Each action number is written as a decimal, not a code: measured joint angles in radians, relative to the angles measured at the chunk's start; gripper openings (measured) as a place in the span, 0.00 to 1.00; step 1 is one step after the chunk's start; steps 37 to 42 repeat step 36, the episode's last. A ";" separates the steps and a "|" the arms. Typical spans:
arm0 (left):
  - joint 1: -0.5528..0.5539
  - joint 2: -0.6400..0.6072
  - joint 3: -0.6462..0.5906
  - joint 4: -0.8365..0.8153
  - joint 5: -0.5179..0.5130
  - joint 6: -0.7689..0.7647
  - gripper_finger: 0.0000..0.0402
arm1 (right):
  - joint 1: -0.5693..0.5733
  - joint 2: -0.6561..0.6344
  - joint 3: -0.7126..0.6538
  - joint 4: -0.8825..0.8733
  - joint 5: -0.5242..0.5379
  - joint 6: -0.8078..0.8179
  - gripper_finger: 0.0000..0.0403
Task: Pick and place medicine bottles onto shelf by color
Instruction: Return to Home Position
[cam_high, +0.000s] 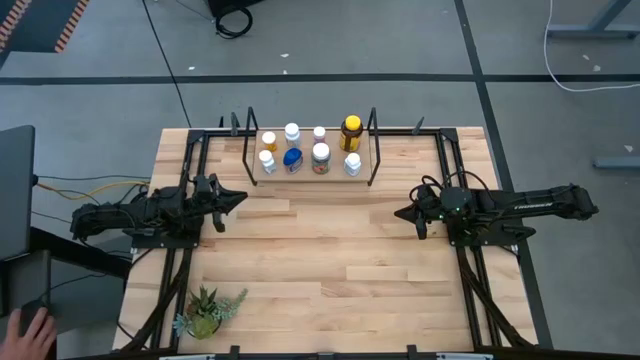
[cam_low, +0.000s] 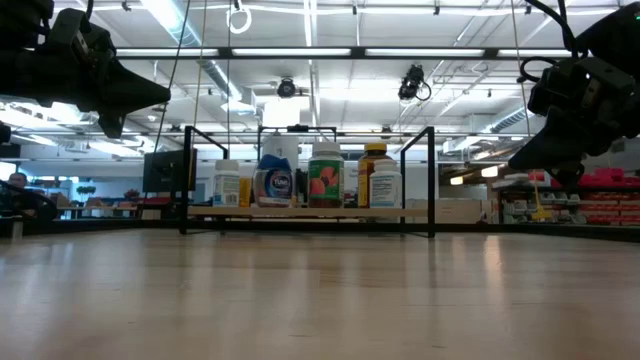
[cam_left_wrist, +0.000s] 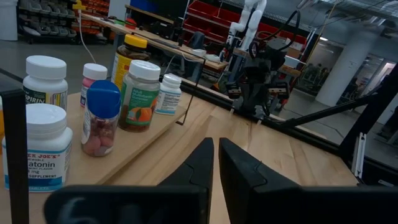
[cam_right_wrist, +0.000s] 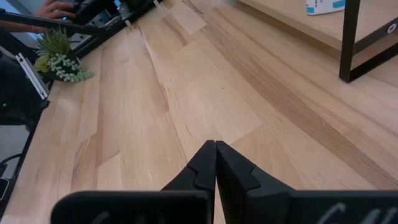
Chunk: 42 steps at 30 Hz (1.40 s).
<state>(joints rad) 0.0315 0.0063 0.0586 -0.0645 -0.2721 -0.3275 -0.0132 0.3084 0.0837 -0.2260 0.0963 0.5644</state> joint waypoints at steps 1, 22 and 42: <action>0.000 0.000 0.000 0.000 0.000 0.000 0.07 | 0.000 0.000 0.000 0.000 0.000 0.000 0.04; 0.000 0.000 0.000 0.000 0.000 -0.001 0.07 | 0.000 0.000 0.000 0.000 0.000 0.000 0.04; 0.000 0.000 0.000 0.000 0.000 0.000 0.10 | 0.000 0.000 0.000 0.000 0.000 0.000 0.04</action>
